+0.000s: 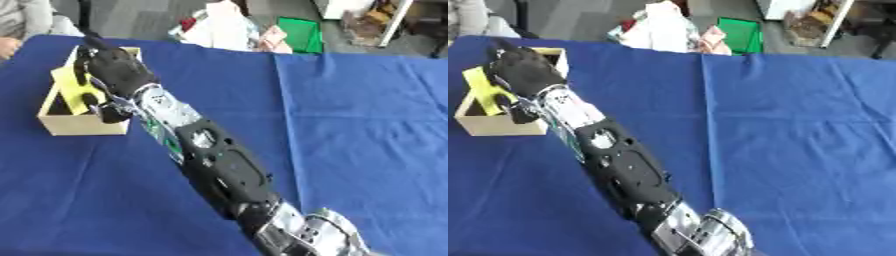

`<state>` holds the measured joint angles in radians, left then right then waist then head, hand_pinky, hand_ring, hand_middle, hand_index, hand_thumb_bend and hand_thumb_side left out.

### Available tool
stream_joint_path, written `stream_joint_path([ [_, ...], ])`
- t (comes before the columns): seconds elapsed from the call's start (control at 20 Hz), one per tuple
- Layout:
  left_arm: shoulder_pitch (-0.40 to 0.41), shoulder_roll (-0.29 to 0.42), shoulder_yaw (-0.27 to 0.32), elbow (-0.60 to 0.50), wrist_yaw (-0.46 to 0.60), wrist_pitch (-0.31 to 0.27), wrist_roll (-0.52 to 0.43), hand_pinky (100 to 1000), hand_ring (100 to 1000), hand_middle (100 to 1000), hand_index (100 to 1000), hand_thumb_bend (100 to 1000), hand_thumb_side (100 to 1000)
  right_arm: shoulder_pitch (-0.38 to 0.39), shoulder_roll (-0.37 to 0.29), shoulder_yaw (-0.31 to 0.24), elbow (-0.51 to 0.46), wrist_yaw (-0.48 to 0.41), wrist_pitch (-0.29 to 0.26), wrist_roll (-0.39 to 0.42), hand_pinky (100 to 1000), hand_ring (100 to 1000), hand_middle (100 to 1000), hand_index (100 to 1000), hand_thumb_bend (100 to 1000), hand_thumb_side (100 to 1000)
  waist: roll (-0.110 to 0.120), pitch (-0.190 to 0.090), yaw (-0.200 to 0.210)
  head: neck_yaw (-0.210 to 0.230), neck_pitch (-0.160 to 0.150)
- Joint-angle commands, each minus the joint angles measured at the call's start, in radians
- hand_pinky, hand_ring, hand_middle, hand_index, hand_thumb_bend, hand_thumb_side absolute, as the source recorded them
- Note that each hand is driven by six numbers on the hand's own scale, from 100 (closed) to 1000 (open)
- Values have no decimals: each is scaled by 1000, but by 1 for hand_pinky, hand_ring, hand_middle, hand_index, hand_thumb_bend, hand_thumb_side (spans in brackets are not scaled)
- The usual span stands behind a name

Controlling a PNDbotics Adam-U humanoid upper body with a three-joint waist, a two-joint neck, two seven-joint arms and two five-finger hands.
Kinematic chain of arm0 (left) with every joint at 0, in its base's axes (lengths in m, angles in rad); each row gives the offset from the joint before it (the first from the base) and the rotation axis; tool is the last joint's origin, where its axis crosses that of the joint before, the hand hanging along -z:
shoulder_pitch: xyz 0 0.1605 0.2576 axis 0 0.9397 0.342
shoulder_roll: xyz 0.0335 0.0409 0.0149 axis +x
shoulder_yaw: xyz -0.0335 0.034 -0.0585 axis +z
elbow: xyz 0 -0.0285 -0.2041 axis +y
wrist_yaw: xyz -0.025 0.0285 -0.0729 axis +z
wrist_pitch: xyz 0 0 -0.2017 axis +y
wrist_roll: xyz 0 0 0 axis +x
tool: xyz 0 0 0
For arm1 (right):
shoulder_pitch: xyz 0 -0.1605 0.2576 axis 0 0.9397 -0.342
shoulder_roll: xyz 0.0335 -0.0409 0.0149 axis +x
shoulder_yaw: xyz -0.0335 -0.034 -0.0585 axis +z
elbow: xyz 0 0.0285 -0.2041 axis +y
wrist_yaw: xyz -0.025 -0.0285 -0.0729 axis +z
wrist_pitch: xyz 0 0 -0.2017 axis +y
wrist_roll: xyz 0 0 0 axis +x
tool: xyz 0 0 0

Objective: Pick up objects on the table and place them in the box.

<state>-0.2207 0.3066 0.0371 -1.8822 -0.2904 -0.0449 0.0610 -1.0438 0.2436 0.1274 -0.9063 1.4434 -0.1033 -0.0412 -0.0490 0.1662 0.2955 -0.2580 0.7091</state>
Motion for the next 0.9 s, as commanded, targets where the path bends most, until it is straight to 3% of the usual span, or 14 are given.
stream_joint_path([
  [0.05, -15, 6, 1, -22, 8, -4, -2, 849, 509, 369, 743, 100, 135, -10, 14, -15, 1, 46, 30, -16, 771, 1000, 762, 431, 100, 100, 10, -10, 2, -3, -13],
  [0.8, -17, 4, -2, -22, 10, -5, -5, 848, 508, 368, 743, 100, 133, -6, 37, -43, -35, 126, 146, -123, 761, 1000, 755, 442, 100, 100, 12, -9, 6, -9, -14],
  [0.9, -18, 4, -3, -22, 11, -6, -5, 848, 508, 368, 743, 100, 132, -6, 43, -44, -32, 146, 161, -125, 769, 1000, 770, 610, 148, 100, 12, -10, 8, -10, -15],
])
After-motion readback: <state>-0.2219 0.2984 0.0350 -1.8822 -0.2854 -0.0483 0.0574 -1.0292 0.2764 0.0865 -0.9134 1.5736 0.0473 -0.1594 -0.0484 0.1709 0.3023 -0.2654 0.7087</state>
